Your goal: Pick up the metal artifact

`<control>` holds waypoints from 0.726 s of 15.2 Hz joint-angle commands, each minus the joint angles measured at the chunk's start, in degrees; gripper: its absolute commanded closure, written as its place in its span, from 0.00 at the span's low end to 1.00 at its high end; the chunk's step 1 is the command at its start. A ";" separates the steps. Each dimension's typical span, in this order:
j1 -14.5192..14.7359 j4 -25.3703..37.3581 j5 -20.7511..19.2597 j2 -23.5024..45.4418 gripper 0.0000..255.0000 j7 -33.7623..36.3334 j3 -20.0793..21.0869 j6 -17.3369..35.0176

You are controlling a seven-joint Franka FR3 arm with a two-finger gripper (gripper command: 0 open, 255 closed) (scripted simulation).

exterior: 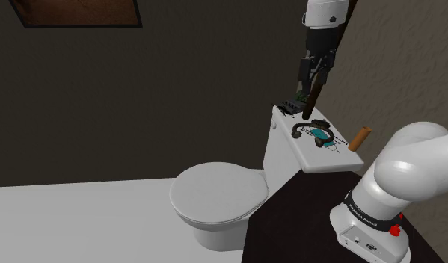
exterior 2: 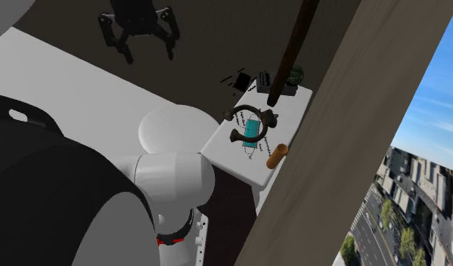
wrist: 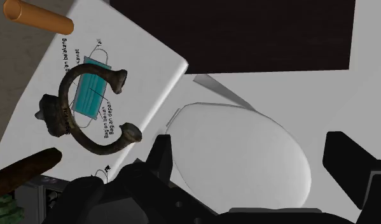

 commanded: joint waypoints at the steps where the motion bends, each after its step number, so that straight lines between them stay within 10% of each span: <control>1: 0.00 0.00 0.00 0.00 0.00 0.00 0.00 0.00; 11: -6.43 -11.18 -8.09 2.62 0.00 -4.09 -8.43 15.35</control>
